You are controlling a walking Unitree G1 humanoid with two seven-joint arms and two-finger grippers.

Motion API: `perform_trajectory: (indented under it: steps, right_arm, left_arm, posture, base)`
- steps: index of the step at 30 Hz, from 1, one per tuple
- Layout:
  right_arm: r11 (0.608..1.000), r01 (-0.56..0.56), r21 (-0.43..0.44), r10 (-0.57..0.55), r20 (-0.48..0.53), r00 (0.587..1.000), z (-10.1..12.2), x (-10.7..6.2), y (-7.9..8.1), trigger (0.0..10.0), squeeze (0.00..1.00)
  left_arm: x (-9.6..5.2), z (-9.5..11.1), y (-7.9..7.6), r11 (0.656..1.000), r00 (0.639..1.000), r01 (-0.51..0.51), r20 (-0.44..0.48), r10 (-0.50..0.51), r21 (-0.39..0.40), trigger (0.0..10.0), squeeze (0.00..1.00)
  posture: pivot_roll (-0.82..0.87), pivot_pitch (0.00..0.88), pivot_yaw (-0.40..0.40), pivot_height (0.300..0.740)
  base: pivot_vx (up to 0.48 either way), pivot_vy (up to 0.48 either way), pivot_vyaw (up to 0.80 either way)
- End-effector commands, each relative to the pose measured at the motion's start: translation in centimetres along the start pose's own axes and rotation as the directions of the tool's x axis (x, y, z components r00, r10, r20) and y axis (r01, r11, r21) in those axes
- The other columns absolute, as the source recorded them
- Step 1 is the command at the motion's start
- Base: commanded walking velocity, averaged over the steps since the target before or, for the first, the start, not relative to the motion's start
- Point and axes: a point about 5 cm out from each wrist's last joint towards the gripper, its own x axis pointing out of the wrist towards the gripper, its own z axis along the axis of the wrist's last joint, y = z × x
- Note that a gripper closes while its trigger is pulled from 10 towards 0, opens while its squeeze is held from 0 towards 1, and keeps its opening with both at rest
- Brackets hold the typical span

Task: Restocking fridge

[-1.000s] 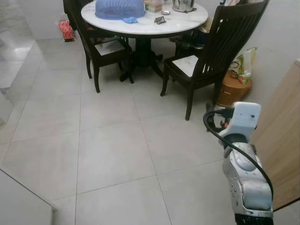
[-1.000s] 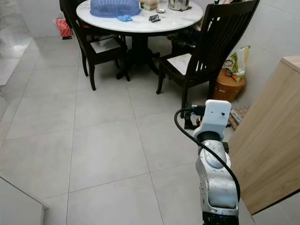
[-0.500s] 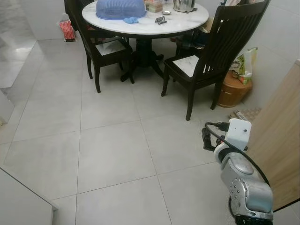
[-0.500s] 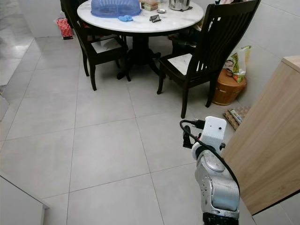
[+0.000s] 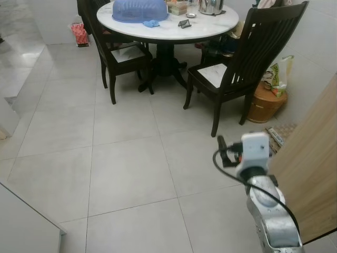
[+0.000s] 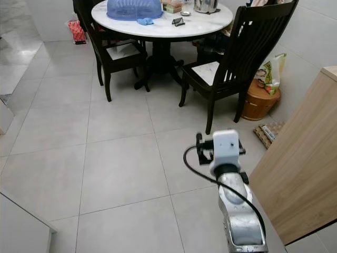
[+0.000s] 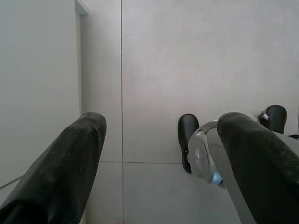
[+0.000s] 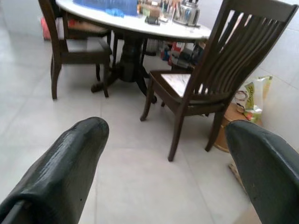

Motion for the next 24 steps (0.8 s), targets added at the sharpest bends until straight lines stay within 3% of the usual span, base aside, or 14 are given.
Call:
perform_trajectory:
  steps: [1,4,6,7,9,11,12,14,15,17,18,19,20,24]
  right_arm:
    - [1.0,-0.002,-0.023,0.002,0.005,1.0,-0.6,-0.1,-0.4,10.0,0.0]
    - [0.999,0.031,-0.037,-0.033,-0.065,0.997,-3.0,-0.4,-1.3,10.0,0.0]
    - [0.997,0.073,-0.038,-0.079,-0.205,0.976,-6.6,-1.1,-2.3,10.0,0.0]
    - [0.995,0.094,-0.038,-0.101,-0.31,0.945,-9.2,-1.9,-2.8,10.0,0.0]
    - [0.995,0.1,-0.027,-0.103,-0.341,0.935,-10.3,-2.5,-3.0,10.0,0.0]
    - [0.995,0.098,-0.018,-0.093,-0.512,0.854,-14.5,-4.7,-3.1,10.0,0.0]
    - [0.995,0.098,-0.018,-0.093,-0.512,0.854,-14.5,-4.7,-3.1,10.0,0.0]
    - [0.995,0.105,-0.001,-0.081,-0.642,0.762,-17.8,-7.2,-2.8,10.0,0.0]
    - [0.995,0.105,-0.001,-0.081,-0.642,0.762,-17.8,-7.2,-2.8,10.0,0.0]
    - [0.994,0.111,0.007,-0.067,-0.757,0.65,-20.7,-10.3,-2.2,10.0,0.0]
    - [0.994,0.111,0.007,-0.067,-0.757,0.65,-20.7,-10.3,-2.2,10.0,0.0]
    - [0.994,0.105,0.014,-0.05,-0.811,0.583,-22.0,-12.2,-1.6,10.0,0.0]
    - [0.995,0.094,0.023,-0.032,-0.836,0.547,-22.7,-13.3,-1.1,10.0,0.0]
    - [0.996,0.072,0.05,0.009,-0.874,0.486,-23.6,-15.2,-0.1,10.0,0.0]
  left_arm:
    - [-0.1,-0.3,0.0,1.0,1.0,0.0,-0.008,0.0,-0.004,10.0,0.0]
    - [-0.1,-0.4,0.0,1.0,1.0,0.002,-0.01,-0.002,0.0,10.0,0.0]
    - [-0.1,-0.4,0.0,1.0,1.0,0.002,-0.011,-0.002,0.002,10.0,0.0]
    - [-0.1,-0.4,0.0,1.0,1.0,0.001,-0.012,-0.001,0.003,10.0,0.0]
    - [-0.1,-0.4,-0.1,1.0,1.0,0.001,-0.012,-0.001,0.004,10.0,0.0]
    - [-0.1,-0.4,-0.1,1.0,1.0,0.001,-0.012,-0.001,0.006,10.0,0.0]
    - [-0.1,-0.4,-0.1,1.0,1.0,0.001,-0.012,-0.001,0.006,10.0,0.0]
    - [-0.1,-0.4,-0.1,1.0,1.0,0.001,-0.012,-0.001,0.006,10.0,0.0]
    - [-0.1,-0.4,-0.1,1.0,1.0,0.001,-0.012,-0.001,0.006,10.0,0.0]
    - [-0.1,-0.4,-0.2,1.0,1.0,0.0,-0.009,0.0,0.003,10.0,0.0]
    - [-0.1,-0.4,-0.2,1.0,1.0,0.0,-0.009,0.0,0.003,10.0,0.0]
    - [-0.1,-0.3,-0.2,1.0,1.0,-0.001,-0.007,0.001,0.001,10.0,0.0]
    - [0.0,-0.3,-0.2,1.0,1.0,-0.001,-0.007,0.001,0.001,10.0,0.0]
    - [0.0,-0.2,-0.2,1.0,1.0,-0.001,-0.006,0.001,-0.001,10.0,0.0]
  posture:
    - [-0.19,0.0,-0.013,0.74]
    - [-0.19,0.0,-0.013,0.74]
    - [-0.19,0.0,-0.013,0.74]
    - [-0.19,0.0,-0.014,0.74]
    - [-0.19,0.0,-0.014,0.74]
    - [-0.19,0.0,-0.014,0.74]
    - [-0.19,0.0,-0.014,0.74]
    - [-0.19,0.0,-0.014,0.74]
    - [-0.19,0.0,-0.014,0.74]
    - [-0.19,0.0,-0.012,0.74]
    - [-0.19,0.0,-0.012,0.74]
    - [-0.2,0.0,-0.01,0.74]
    - [-0.2,0.0,-0.01,0.74]
    - [-0.2,0.0,-0.011,0.74]
  base:
    - [0.0,0.0,0.0]
    - [0.0,0.0,0.0]
    - [0.0,0.0,0.0]
    - [0.0,0.0,0.0]
    - [0.0,0.0,0.0]
    - [0.0,0.0,0.0]
    - [0.0,0.0,0.0]
    - [0.0,0.0,0.0]
    - [0.0,0.0,0.0]
    - [0.0,0.0,0.0]
    - [0.0,0.0,0.0]
    - [0.0,0.0,0.0]
    - [0.0,0.0,0.0]
    - [0.0,0.0,0.0]
